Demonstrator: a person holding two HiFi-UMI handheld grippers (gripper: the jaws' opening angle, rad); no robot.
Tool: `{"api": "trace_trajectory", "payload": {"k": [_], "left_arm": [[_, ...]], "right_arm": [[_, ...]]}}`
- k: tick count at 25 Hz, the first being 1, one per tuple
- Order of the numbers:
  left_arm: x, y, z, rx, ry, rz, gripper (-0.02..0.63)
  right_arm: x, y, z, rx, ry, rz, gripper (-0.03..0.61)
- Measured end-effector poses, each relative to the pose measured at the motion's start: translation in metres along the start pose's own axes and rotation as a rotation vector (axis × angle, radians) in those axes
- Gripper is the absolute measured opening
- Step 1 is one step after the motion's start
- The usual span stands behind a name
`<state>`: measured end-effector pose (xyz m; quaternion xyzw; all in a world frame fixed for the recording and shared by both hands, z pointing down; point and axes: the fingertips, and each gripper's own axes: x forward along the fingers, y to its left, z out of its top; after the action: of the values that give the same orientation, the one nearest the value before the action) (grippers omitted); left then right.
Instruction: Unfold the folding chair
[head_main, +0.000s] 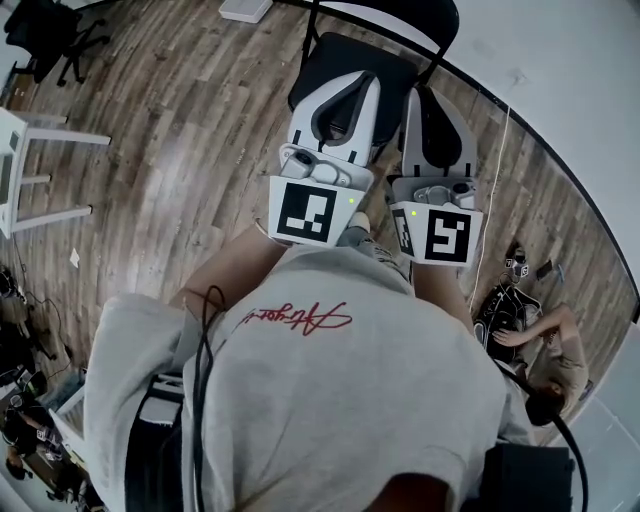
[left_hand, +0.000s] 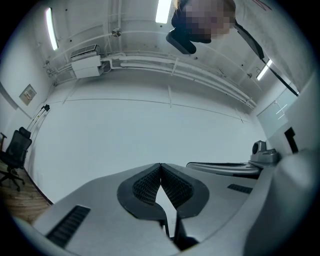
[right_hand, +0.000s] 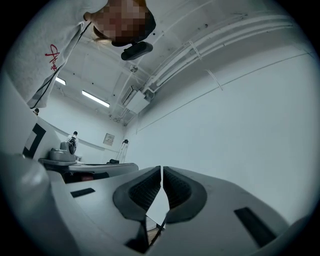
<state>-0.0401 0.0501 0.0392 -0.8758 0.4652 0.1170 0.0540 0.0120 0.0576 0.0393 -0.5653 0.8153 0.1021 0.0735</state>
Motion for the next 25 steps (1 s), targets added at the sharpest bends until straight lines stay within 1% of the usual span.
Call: {"api": "trace_trajectory", "payload": {"k": [4, 11, 19, 25], "left_arm": [[-0.0017, -0.0010, -0.0003, 0.001, -0.001, -0.004, 0.014], [-0.0029, -0.0076, -0.0026, 0.013, -0.002, -0.017, 0.014], [-0.0013, -0.0037, -0.0026, 0.001, 0.003, -0.014, 0.014], [-0.0029, -0.0062, -0.0066, -0.003, 0.016, -0.026, 0.014]], "right_arm": [[-0.0007, -0.0003, -0.0002, 0.022, -0.001, -0.002, 0.023], [-0.0062, 0.0001, 0.0070, -0.008, -0.020, -0.006, 0.023], [-0.0049, 0.0011, 0.0082, -0.003, -0.014, -0.010, 0.021], [-0.0071, 0.0015, 0.0072, -0.006, -0.015, -0.010, 0.020]]}}
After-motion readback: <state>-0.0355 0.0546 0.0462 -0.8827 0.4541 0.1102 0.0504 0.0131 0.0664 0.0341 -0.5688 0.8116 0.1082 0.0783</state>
